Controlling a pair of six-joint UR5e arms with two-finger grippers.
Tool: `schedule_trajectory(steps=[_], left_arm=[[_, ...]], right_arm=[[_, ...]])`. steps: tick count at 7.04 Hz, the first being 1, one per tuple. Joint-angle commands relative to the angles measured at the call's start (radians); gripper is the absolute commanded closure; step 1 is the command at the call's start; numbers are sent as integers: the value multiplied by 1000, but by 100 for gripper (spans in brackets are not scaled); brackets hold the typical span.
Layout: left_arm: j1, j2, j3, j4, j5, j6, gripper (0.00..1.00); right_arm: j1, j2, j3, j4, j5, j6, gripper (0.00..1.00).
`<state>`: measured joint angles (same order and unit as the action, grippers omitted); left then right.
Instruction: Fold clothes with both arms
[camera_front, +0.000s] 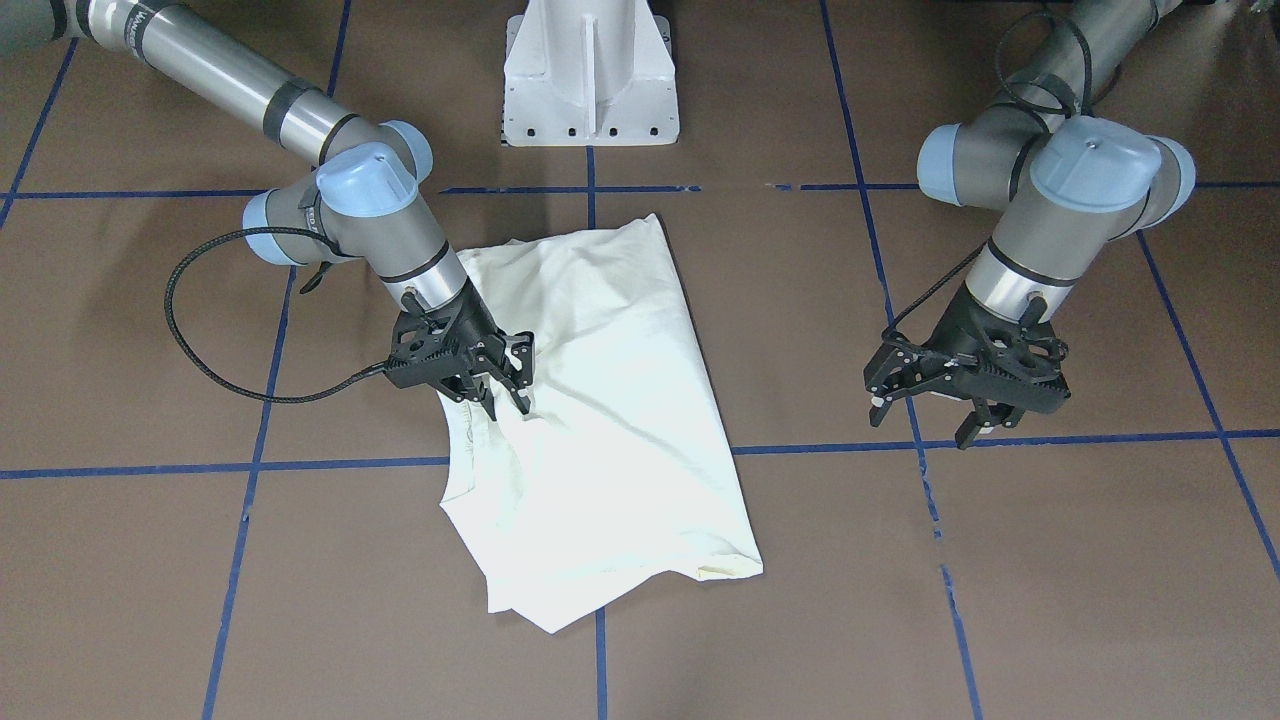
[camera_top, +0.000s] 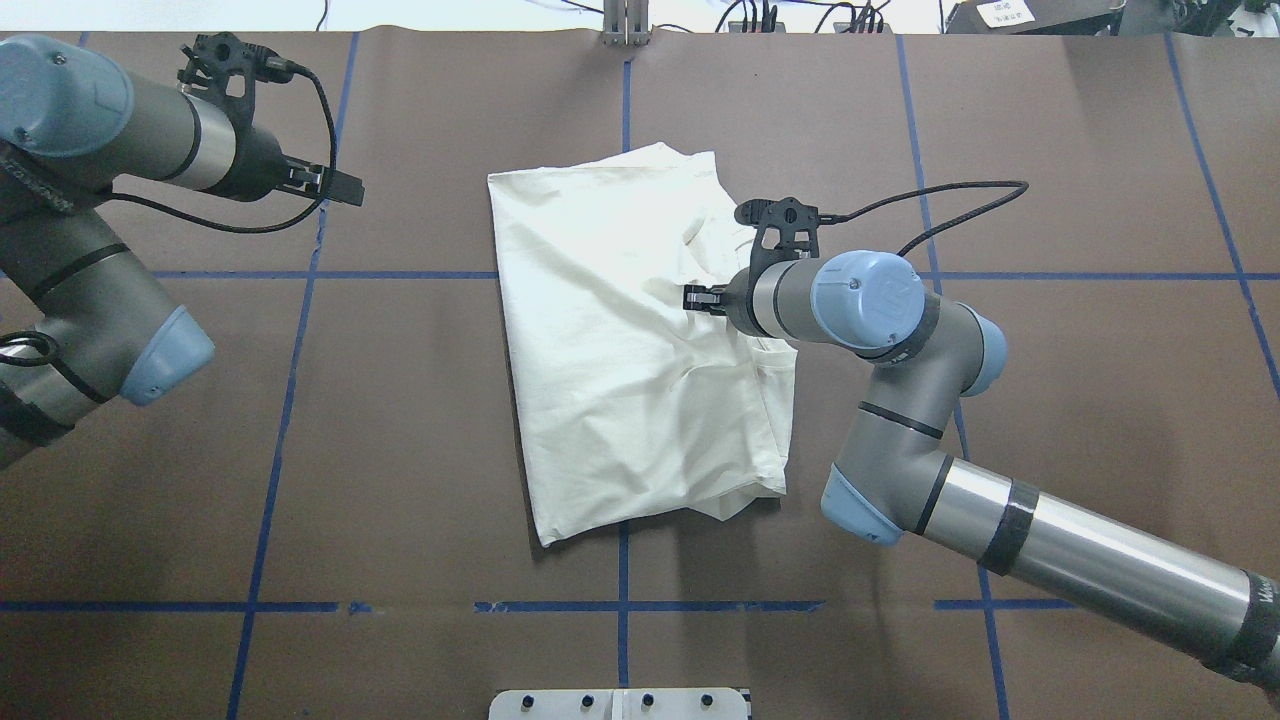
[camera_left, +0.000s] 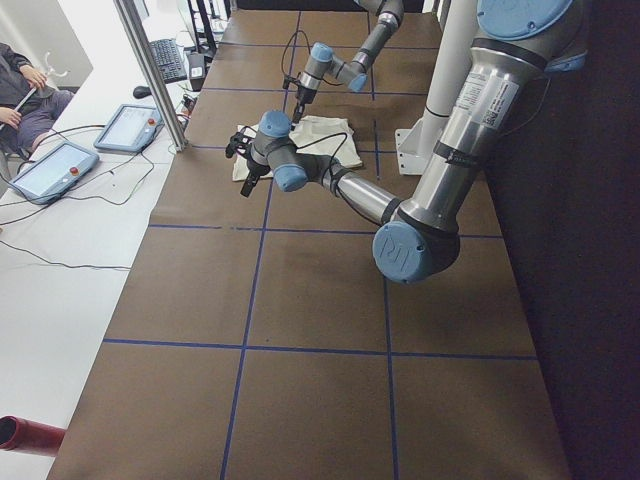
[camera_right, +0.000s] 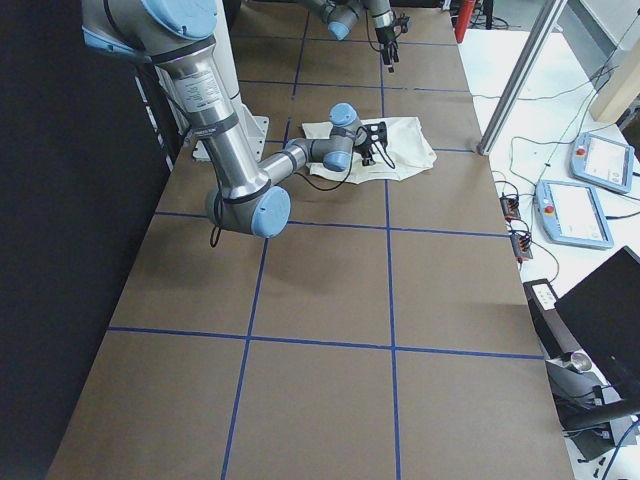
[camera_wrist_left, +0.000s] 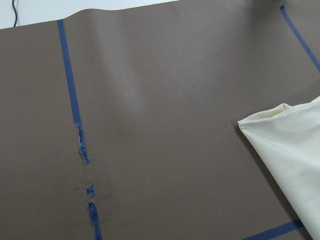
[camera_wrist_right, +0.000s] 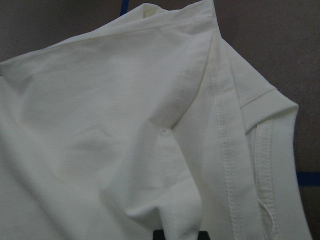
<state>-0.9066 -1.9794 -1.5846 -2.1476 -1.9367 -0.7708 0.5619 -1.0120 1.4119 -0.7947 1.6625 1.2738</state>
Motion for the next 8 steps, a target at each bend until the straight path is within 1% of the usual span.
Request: schedule_trajectory(steps=[1, 3, 4, 5, 6, 7, 8], left_arm=[[0, 1, 2, 0, 1, 2, 0], [0, 1, 2, 0, 1, -1, 0], [0, 1, 2, 0, 1, -2, 0], [0, 1, 2, 0, 1, -2, 0], [0, 1, 2, 0, -1, -2, 0], [0, -1, 2, 0, 1, -2, 0], [0, -1, -2, 0, -1, -4, 0]], right_arm=[[12, 4, 7, 0, 3, 13, 100], [22, -22, 27, -3, -16, 1, 100], [19, -57, 47, -9, -80, -2, 100], [9, -68, 54, -15, -154, -4, 100], [-10, -66, 56, -20, -214, -5, 83], [-23, -51, 67, -73, -239, -8, 1], [-28, -50, 128, -145, -228, -11, 0]])
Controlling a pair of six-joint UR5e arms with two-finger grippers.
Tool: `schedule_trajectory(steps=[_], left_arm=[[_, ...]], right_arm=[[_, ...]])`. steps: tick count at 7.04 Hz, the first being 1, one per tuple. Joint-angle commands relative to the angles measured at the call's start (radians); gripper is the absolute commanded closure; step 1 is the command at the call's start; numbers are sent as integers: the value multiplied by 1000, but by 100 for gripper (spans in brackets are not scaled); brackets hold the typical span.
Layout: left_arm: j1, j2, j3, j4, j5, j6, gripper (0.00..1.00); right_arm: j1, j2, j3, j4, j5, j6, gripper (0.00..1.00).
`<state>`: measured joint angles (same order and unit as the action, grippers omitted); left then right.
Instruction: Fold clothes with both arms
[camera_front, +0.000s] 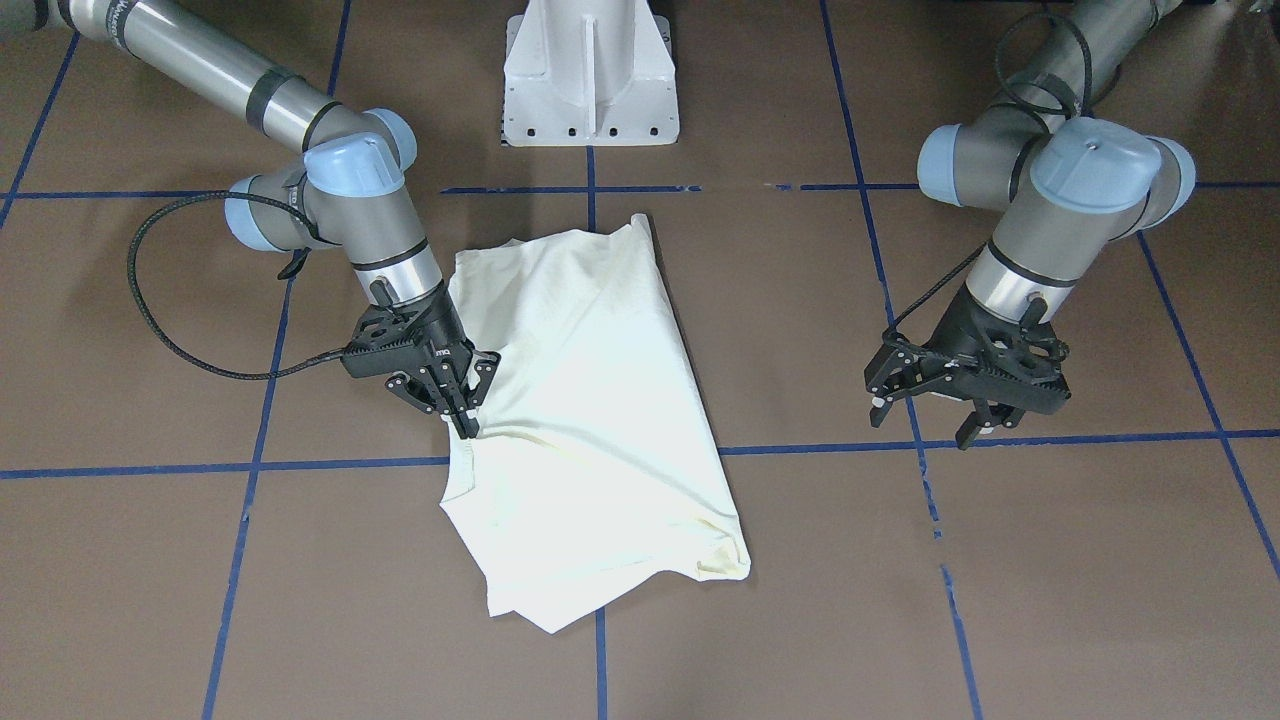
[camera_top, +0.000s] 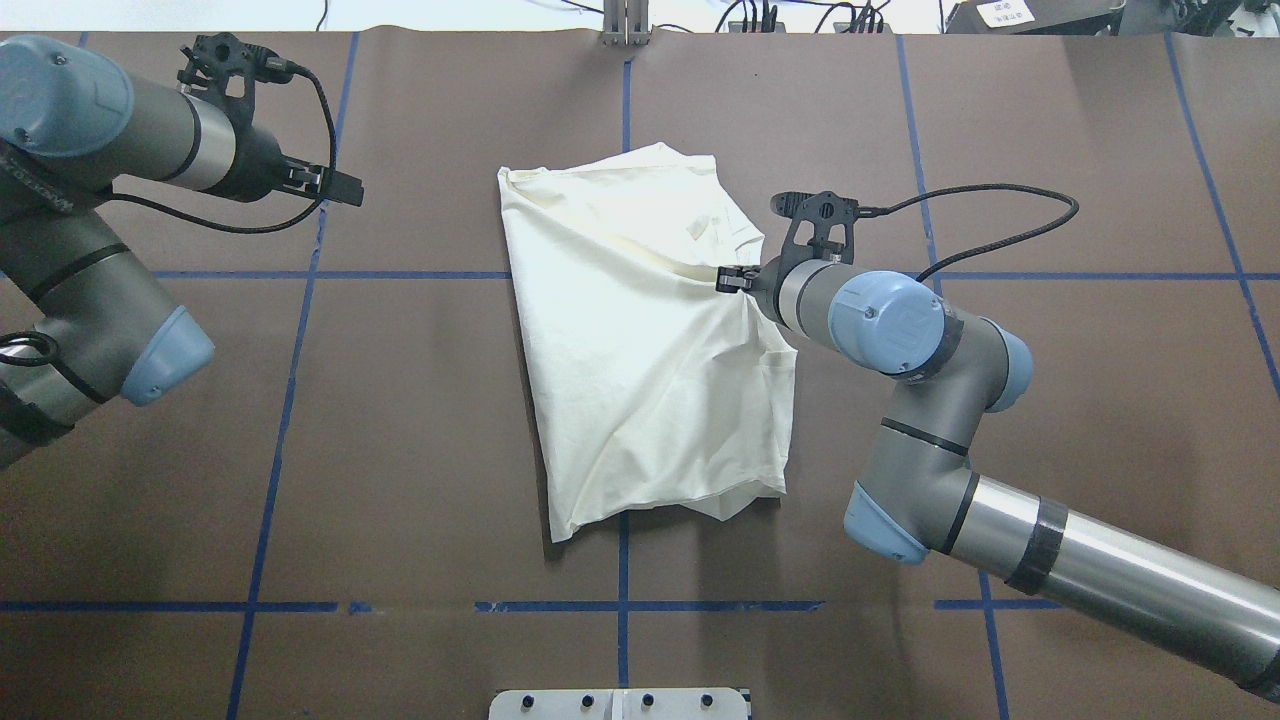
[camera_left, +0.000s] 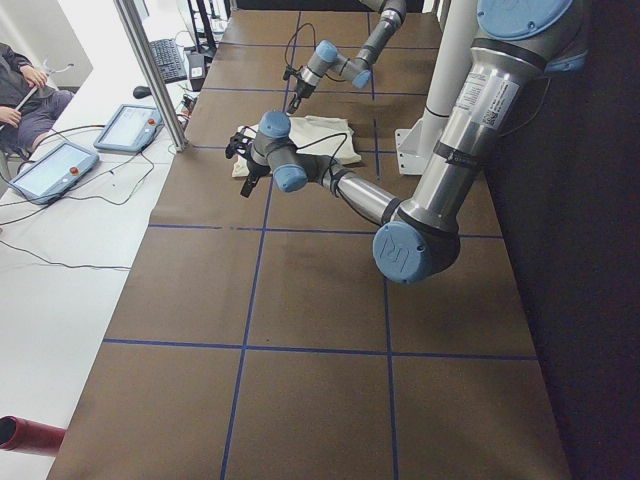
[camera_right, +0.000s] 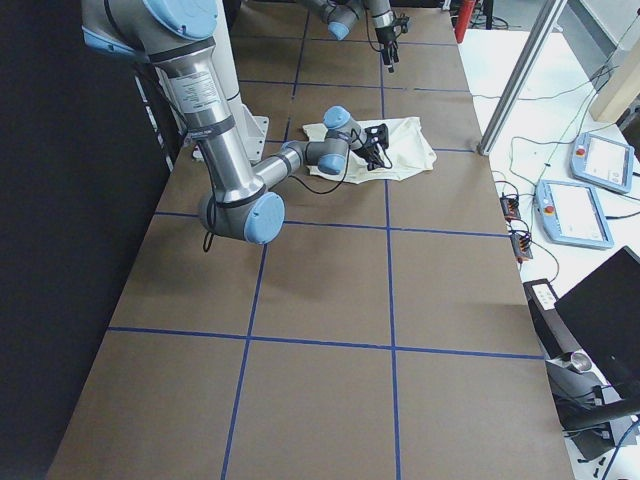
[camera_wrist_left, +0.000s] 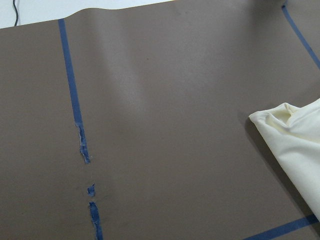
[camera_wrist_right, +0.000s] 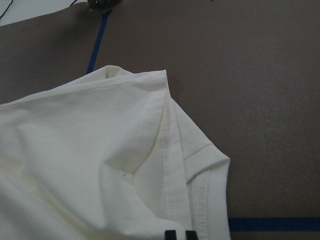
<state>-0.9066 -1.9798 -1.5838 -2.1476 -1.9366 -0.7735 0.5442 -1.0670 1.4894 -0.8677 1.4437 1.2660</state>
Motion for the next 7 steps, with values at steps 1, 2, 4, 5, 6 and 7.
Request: schedule_trajectory(steps=[1, 2, 4, 5, 6, 7], left_arm=[[0, -2, -13, 0, -2, -6, 0], [0, -4, -31, 2, -4, -73, 0], [91, 15, -137, 6, 5, -270, 0], [151, 33, -192, 6, 37, -380, 0], [258, 64, -247, 6, 133, -502, 0], [364, 73, -264, 6, 222, -618, 0]], right_arm=[[6, 4, 140, -176, 88, -10, 0], [51, -7, 199, -186, 222, -7, 0], [60, -121, 294, -115, 271, 21, 0], [59, -202, 304, -12, 280, 104, 0], [59, -265, 331, 9, 279, 196, 0], [59, -313, 385, 1, 279, 235, 1]])
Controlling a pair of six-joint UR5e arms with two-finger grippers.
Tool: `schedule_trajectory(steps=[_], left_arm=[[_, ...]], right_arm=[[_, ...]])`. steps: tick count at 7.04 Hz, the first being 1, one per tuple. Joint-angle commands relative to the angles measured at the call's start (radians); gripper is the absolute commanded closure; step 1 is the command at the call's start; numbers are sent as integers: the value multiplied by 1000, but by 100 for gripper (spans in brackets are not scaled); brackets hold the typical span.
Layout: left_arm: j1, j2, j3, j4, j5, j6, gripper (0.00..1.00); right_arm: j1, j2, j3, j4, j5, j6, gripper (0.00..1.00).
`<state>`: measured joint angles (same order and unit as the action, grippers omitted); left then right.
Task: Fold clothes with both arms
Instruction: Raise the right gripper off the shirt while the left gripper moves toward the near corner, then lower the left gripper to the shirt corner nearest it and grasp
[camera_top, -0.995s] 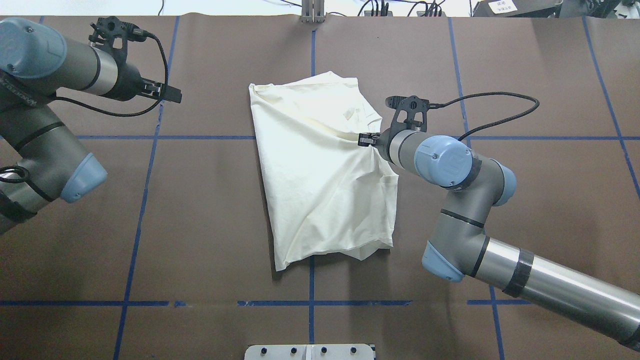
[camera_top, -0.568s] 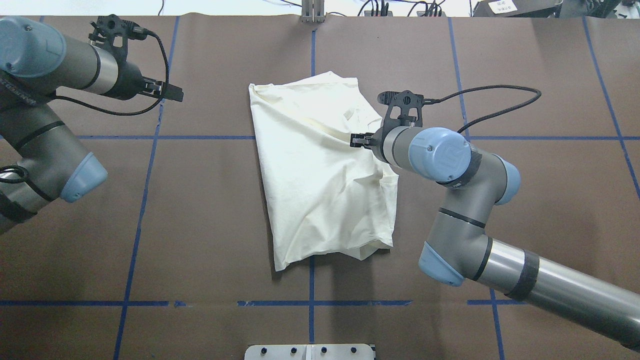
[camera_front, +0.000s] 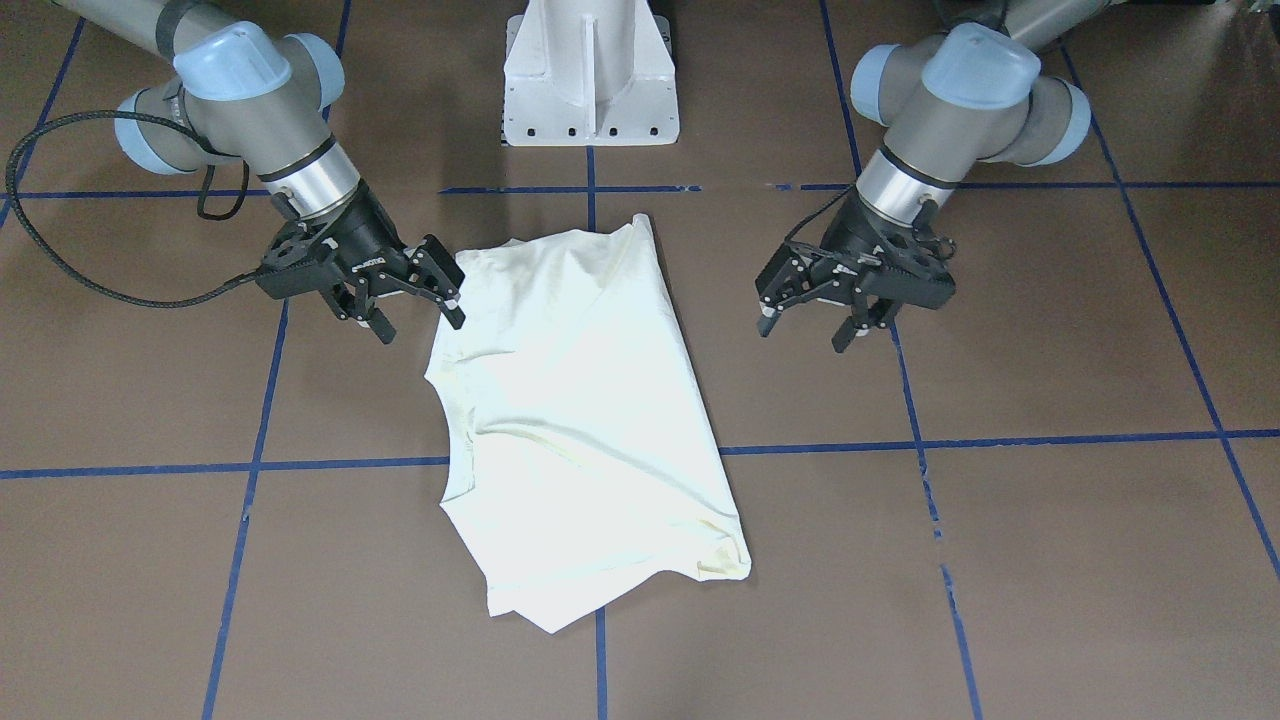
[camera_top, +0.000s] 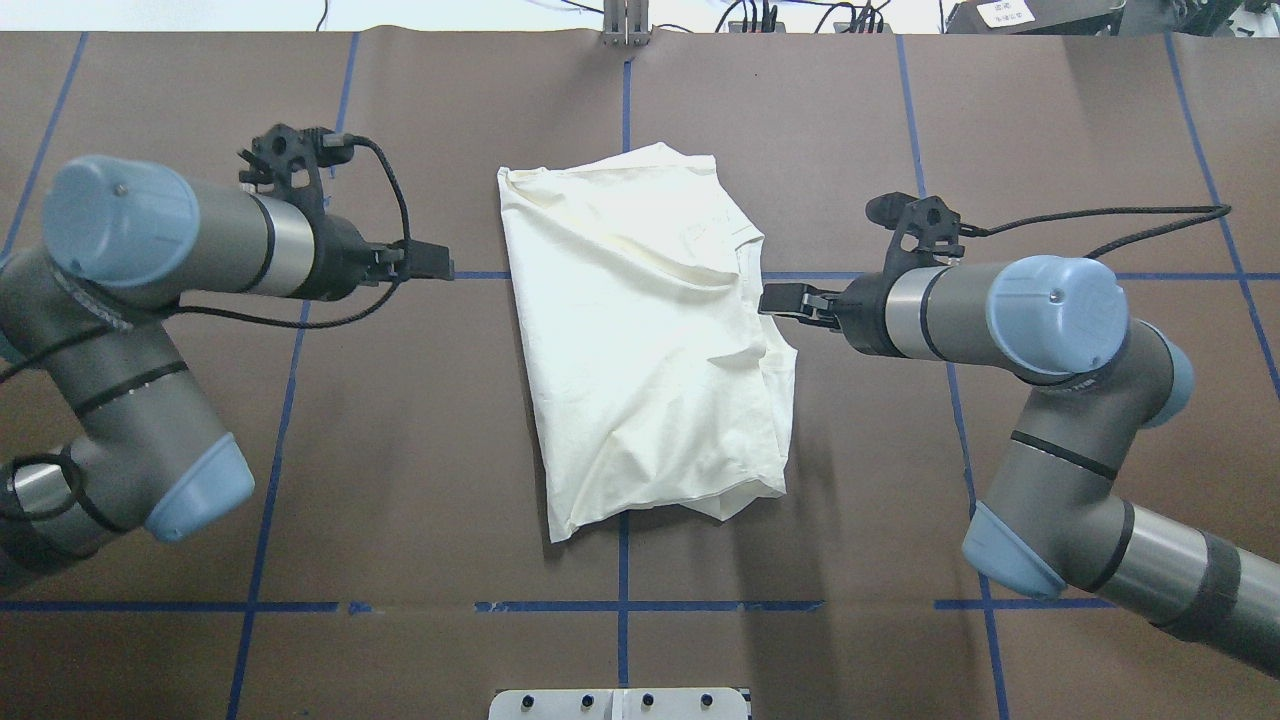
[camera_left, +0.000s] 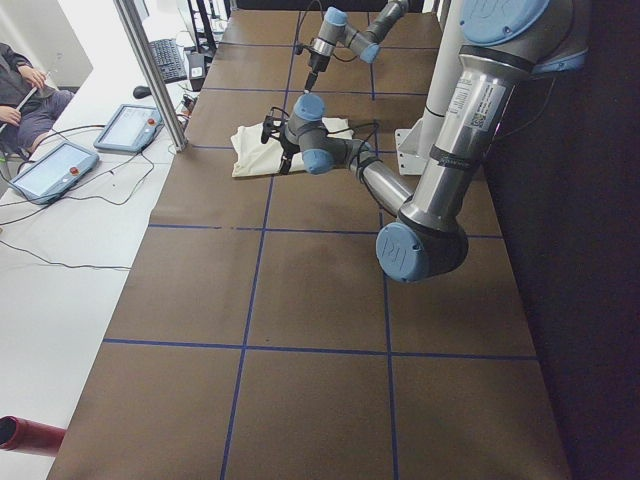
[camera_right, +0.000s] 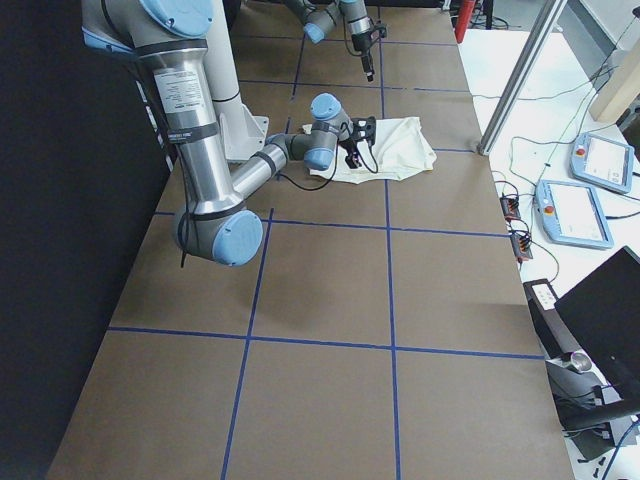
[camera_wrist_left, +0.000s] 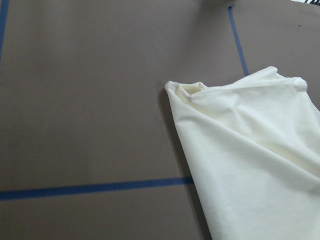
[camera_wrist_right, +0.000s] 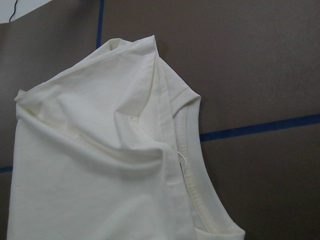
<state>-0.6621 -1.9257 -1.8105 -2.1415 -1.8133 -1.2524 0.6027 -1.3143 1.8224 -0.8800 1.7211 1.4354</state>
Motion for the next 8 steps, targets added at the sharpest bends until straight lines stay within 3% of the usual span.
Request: schedule_trajectory(steps=[1, 2, 3, 8], left_arm=[[244, 24, -38, -1, 214, -262, 0], [324, 22, -36, -1, 270, -356, 6], [396, 14, -33, 2, 323, -422, 21], [446, -29, -10, -1, 330, -429, 28]], right_arm=[[0, -86, 72, 9, 2, 66, 1], [0, -85, 72, 9, -1, 66, 0], [-1, -85, 72, 9, -3, 66, 0], [-1, -85, 71, 12, -6, 68, 0]])
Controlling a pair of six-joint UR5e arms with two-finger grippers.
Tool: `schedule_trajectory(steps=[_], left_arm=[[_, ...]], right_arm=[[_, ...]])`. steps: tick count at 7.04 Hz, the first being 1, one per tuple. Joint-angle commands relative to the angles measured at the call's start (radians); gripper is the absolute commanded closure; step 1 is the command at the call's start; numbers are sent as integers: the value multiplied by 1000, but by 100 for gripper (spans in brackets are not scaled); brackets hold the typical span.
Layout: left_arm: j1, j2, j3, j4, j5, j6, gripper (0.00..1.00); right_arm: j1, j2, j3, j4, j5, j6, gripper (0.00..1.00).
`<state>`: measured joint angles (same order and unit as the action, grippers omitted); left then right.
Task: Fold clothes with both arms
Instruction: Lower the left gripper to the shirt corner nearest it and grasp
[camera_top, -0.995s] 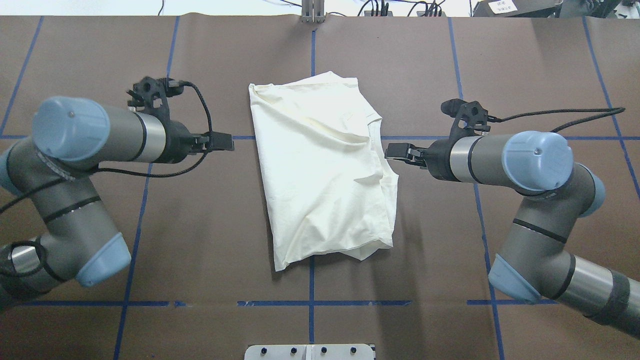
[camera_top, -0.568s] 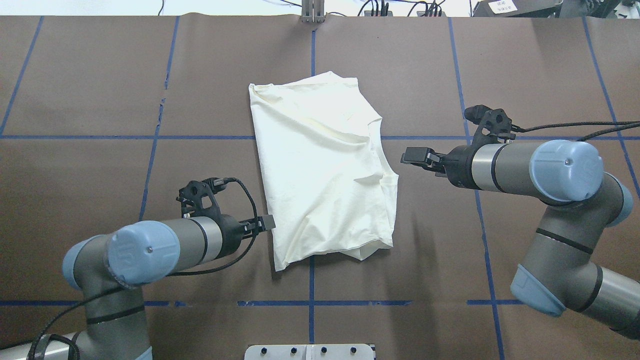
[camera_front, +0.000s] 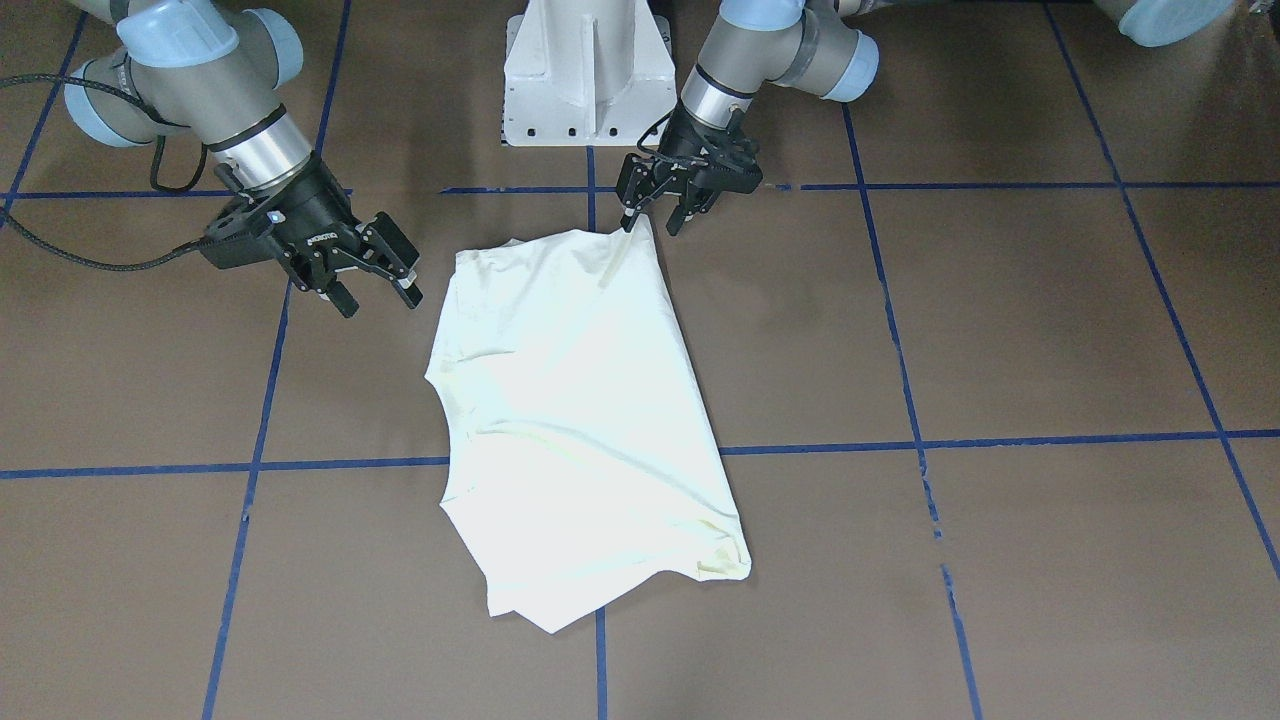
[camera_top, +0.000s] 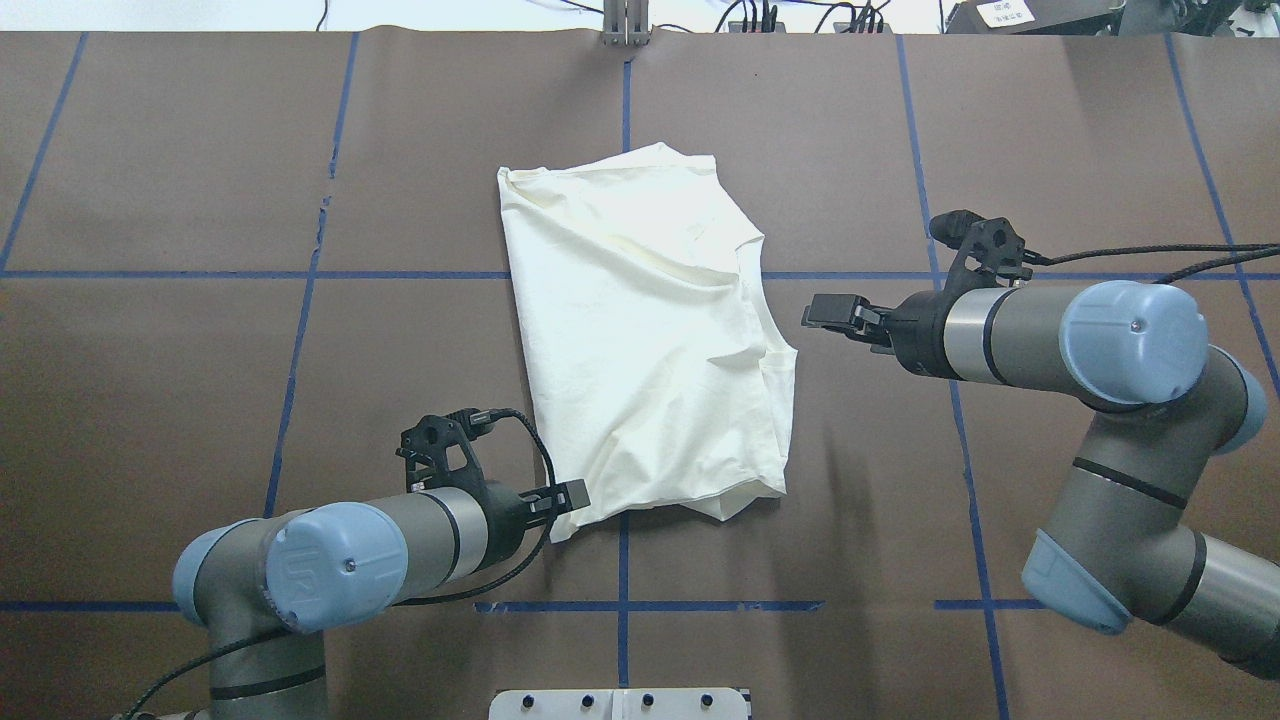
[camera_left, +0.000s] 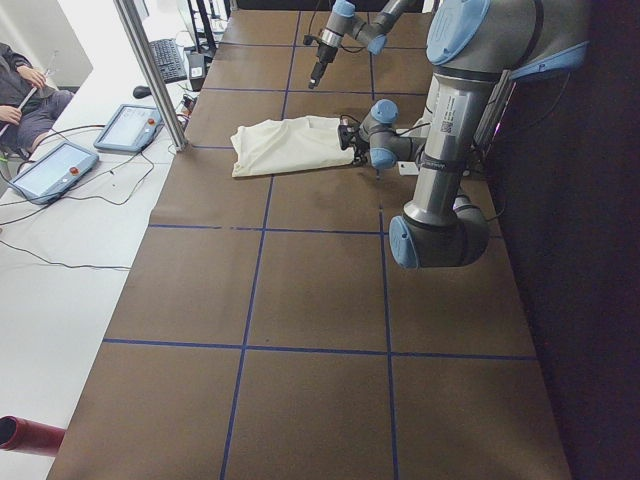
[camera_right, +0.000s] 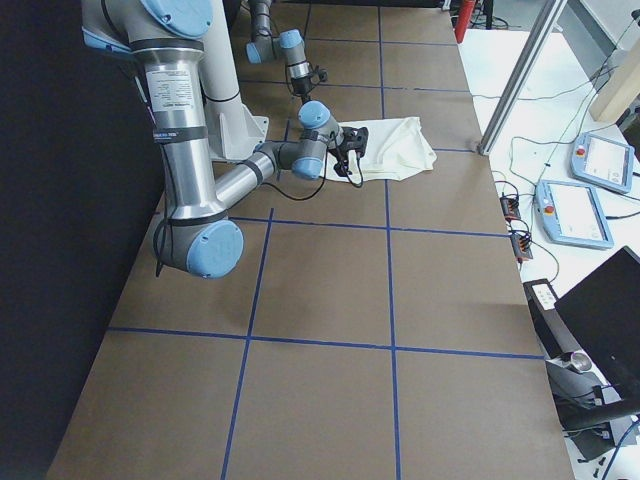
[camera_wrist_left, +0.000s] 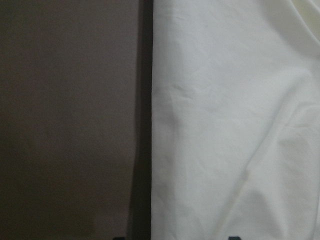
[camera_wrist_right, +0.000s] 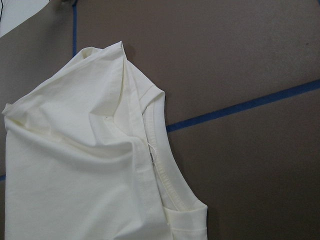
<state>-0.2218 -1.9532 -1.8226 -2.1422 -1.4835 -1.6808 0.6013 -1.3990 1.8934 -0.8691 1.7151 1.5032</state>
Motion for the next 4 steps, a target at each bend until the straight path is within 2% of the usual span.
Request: schedule_trajectory(steps=[1, 4], left_arm=[[10, -3, 11, -1, 0, 0, 30], [12, -32, 51, -2, 2, 0, 30]], right_arm=[[0, 2, 0, 1, -2, 0, 0], [0, 0, 0, 1, -2, 0, 0]])
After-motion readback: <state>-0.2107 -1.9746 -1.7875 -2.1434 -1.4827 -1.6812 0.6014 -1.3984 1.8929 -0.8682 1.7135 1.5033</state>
